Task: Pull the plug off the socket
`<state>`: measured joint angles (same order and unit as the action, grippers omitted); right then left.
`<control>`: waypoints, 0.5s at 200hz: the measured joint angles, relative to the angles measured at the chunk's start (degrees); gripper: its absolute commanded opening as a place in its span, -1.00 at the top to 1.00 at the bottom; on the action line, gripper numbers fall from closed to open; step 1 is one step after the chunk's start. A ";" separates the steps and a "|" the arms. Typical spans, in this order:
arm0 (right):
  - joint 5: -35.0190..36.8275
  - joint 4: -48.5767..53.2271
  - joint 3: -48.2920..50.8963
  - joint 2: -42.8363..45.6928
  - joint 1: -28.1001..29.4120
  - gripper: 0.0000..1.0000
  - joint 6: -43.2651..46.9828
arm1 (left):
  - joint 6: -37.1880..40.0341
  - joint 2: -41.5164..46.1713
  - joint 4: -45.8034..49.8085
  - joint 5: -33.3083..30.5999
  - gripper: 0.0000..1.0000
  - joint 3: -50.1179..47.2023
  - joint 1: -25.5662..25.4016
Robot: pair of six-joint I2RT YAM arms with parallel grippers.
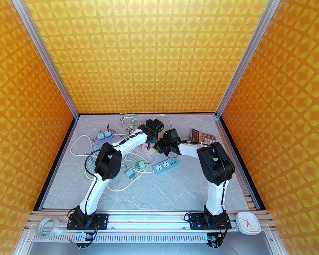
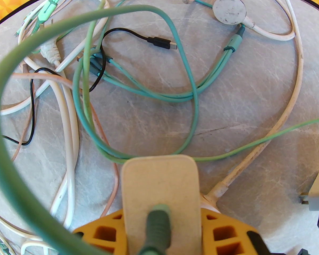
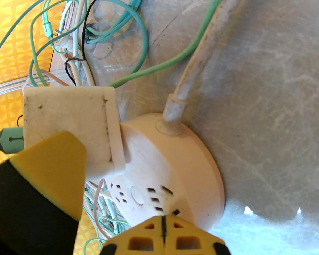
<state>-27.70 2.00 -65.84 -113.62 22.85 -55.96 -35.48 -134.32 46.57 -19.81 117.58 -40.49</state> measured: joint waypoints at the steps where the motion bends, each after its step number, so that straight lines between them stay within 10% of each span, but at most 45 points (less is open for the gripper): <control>1: 0.04 0.02 0.00 0.00 0.00 1.00 0.09 | 0.00 0.00 0.00 0.00 0.83 0.00 0.00; 100: 0.17 3.98 -2.93 -1.01 1.11 1.00 1.57 | -1.33 2.95 -2.16 0.20 0.87 -4.98 0.70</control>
<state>-27.53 5.98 -68.77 -114.63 23.97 -54.39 -36.82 -131.37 44.40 -19.62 112.60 -39.79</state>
